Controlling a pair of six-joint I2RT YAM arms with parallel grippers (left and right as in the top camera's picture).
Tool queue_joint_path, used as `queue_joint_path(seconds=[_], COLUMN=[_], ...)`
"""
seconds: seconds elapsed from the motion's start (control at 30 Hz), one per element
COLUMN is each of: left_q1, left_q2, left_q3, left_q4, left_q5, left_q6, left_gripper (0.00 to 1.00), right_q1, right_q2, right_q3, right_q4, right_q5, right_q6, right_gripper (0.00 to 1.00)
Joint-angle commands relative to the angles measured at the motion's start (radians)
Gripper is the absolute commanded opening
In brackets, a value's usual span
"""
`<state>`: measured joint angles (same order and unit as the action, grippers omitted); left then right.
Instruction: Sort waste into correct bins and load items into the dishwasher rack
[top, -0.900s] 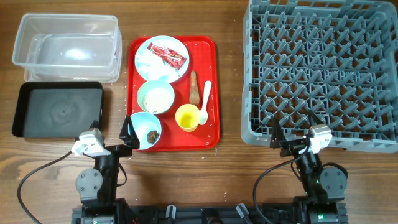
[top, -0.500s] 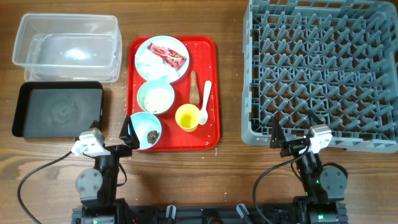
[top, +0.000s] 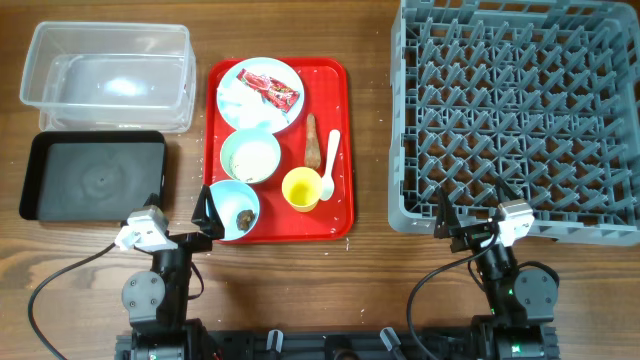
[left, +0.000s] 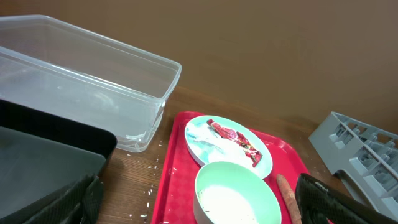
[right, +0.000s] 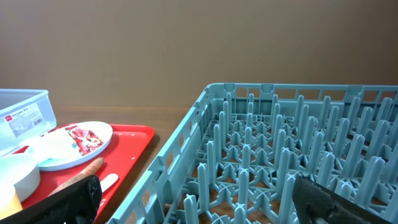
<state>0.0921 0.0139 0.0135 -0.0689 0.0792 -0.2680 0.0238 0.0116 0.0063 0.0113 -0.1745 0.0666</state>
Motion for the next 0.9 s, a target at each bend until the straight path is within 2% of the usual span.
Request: queue_joint_path(seconds=[0.0, 0.23, 0.4, 0.47, 0.57, 0.7, 0.87], left_q1=[-0.005, -0.005, -0.005, -0.005, -0.005, -0.005, -0.006], left_q2=[-0.007, -0.007, -0.007, -0.007, 0.032, 0.227, 0.642], left_q3=[-0.007, -0.007, -0.006, 0.022, 0.128, 0.291, 0.645], left_q4=[-0.003, -0.002, 0.099, 0.141, 0.101, 0.052, -0.129], left_q5=[-0.006, 0.009, 0.125, 0.139, 0.139, 0.169, 0.209], left_q6=[-0.002, -0.010, -0.034, -0.031, -0.027, -0.019, 0.008], left_gripper=[1.00, 1.00, 1.00, 1.00, 1.00, 1.00, 1.00], right_q1=[0.005, 0.005, 0.005, 0.005, 0.005, 0.005, 0.005], right_q2=[-0.004, -0.004, -0.004, -0.002, 0.050, 0.196, 0.480], right_q3=[-0.001, -0.001, 0.012, 0.045, 0.129, 0.274, 0.578], right_q4=[0.003, 0.010, 0.152, 0.152, 0.143, 0.082, -0.182], right_q5=[0.011, 0.010, -0.062, -0.090, -0.120, -0.185, -0.193], right_q6=[0.003, 0.067, 0.063, 0.034, 0.012, 0.011, -0.043], right_gripper=[1.00, 1.00, 1.00, 1.00, 1.00, 1.00, 1.00])
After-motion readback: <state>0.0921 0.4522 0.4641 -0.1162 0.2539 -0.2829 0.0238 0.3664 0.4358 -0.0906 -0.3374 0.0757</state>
